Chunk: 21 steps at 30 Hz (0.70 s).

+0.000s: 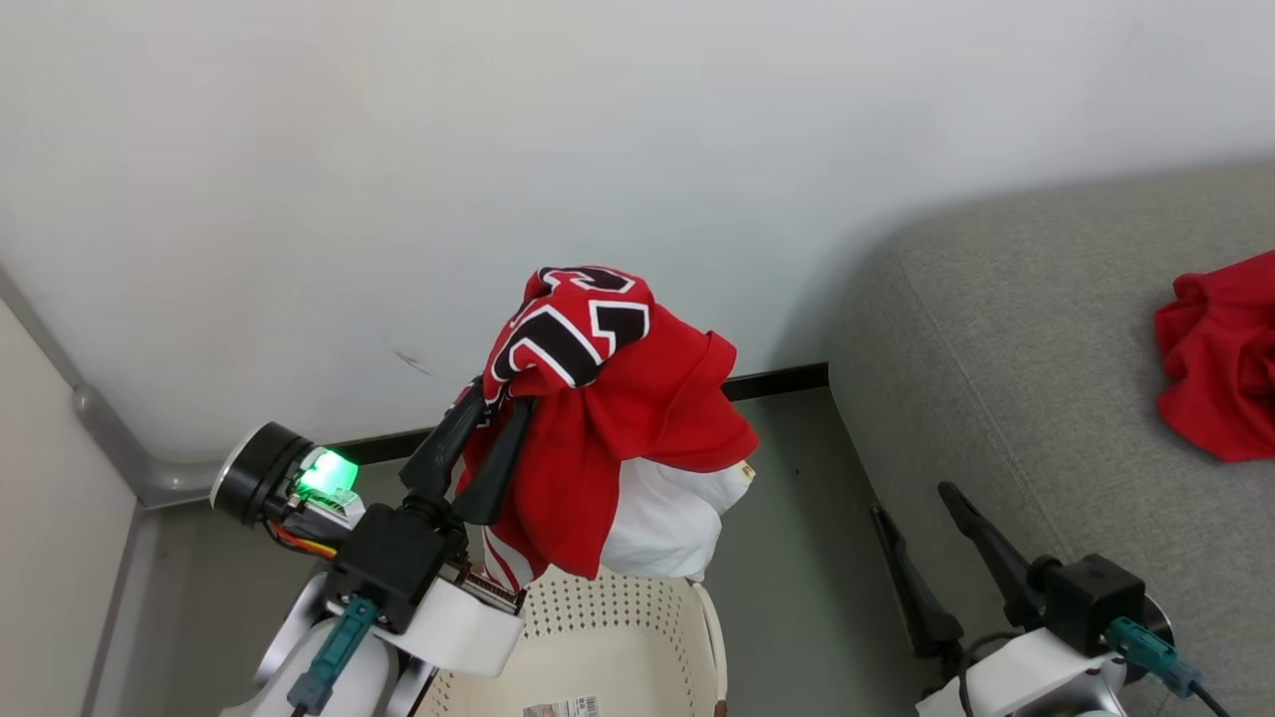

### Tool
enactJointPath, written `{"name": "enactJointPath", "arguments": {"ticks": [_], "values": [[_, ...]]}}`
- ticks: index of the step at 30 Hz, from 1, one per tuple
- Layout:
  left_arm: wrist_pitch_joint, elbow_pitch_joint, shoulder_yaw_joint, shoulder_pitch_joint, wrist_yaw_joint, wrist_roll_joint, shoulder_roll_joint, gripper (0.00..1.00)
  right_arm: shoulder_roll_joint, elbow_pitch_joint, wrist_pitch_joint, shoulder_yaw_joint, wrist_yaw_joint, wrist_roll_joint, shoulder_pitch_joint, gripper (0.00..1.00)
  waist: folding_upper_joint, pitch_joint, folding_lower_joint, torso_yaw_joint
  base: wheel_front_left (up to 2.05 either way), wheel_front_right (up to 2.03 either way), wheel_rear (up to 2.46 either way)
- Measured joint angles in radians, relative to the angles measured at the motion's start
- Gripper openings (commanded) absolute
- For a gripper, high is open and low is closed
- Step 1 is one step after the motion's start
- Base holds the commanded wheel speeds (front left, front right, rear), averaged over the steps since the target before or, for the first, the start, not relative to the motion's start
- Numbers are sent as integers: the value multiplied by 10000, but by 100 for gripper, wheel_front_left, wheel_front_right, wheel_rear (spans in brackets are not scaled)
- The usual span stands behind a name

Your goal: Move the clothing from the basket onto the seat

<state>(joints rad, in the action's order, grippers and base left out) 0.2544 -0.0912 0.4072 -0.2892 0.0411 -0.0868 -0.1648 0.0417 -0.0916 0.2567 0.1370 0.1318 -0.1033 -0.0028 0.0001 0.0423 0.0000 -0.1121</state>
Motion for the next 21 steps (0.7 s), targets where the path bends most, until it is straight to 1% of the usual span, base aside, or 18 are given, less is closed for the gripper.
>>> {"name": "enactJointPath", "arguments": {"ticks": [3, 9, 12, 18, 21], "values": [[25, -353, -2, 6, -86, 138, -113, 0, 2, 169, 0, -12, 0, 0, 1, 100, 0, -38, 0, -30, 0, 0, 0], [23, -431, 119, 334, -196, 324, -291, 0, 2, 372, 0, 36, 0, -40, 1, 100, 0, -101, 0, -89, 0, 0, 0], [23, -489, 155, 357, -257, 370, -324, 0, 8, 608, 0, 125, -2, -823, -2, 100, 0, -126, 0, -123, 0, 0, 0], [23, -525, 161, 427, -276, 449, -376, 0, 21, 1235, 0, 986, -4, -715, -57, 100, 0, -161, 0, -196, 0, 0, 0], [23, -543, 169, 533, -276, 491, -408, 0, 144, 1676, 0, 1066, -4, -713, -238, 100, 0, -179, 0, -235, 0, 0, 0]]}}
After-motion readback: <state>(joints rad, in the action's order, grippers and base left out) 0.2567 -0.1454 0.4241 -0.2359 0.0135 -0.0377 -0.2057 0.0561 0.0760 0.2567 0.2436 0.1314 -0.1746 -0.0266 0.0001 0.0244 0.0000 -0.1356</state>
